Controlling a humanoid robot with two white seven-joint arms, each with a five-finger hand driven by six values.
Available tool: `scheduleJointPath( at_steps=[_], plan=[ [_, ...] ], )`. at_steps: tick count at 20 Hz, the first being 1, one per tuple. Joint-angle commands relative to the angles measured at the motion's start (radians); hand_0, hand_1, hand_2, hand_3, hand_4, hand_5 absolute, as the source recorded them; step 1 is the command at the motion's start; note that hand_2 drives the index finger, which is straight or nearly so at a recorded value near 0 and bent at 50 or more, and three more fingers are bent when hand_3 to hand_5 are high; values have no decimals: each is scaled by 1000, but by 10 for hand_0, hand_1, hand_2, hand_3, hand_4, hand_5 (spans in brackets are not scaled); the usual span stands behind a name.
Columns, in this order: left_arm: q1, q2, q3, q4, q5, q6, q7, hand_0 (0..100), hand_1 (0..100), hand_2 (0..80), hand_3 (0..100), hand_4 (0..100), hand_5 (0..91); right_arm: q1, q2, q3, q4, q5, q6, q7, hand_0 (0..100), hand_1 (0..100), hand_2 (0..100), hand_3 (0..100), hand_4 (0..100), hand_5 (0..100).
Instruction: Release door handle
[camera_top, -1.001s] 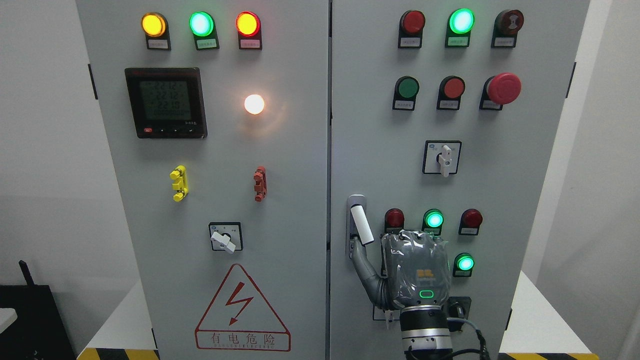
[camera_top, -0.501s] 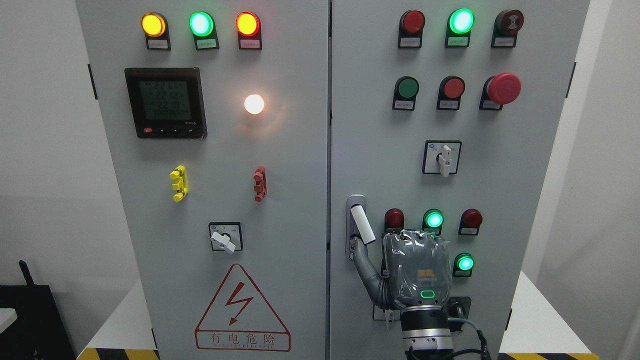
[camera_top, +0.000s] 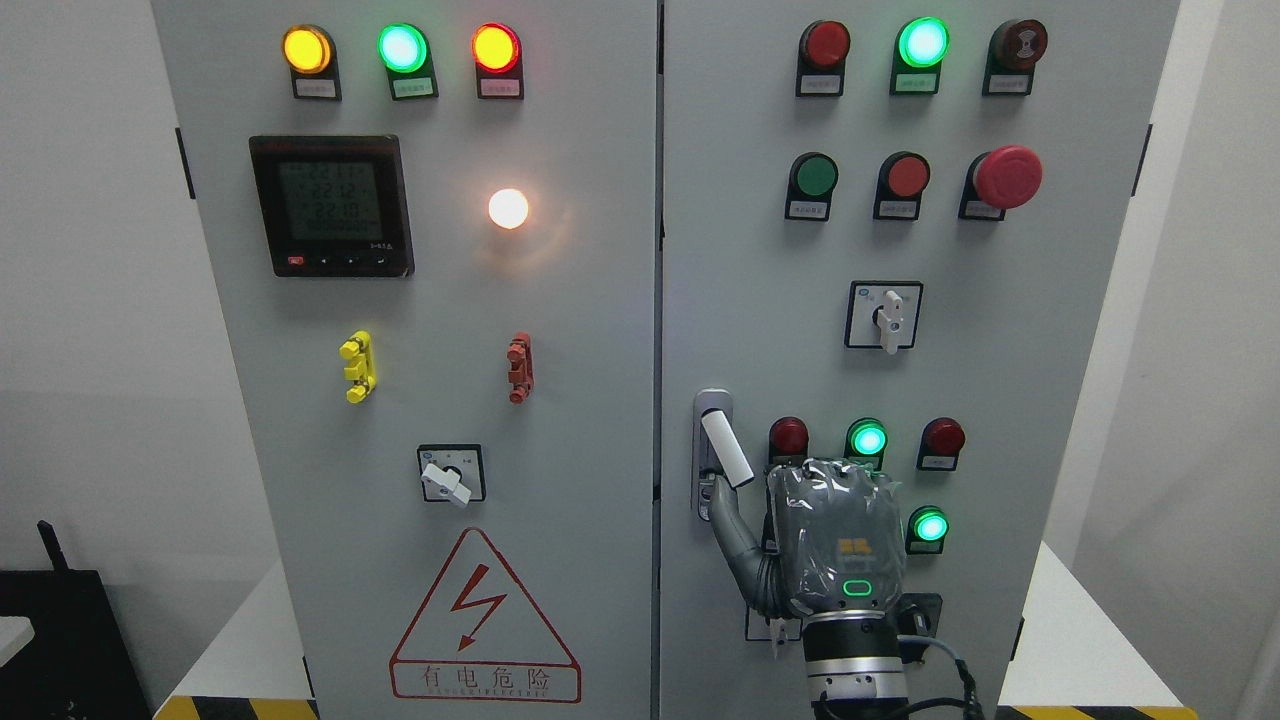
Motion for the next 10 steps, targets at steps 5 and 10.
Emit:
scheduleJointPath(
  at_steps=[5, 10],
  plan=[
    [31, 0, 0, -31, 0, 0, 1, 120, 389, 0, 0, 0, 0, 0, 1, -3, -3, 0, 4, 0, 576, 0, 1000, 1000, 1000, 956],
    [31, 0, 0, -31, 0, 0, 1, 120, 389, 0, 0, 0, 0, 0, 1, -5, -3, 0, 4, 0, 578, 0, 1000, 1000, 1000, 959]
  ],
)
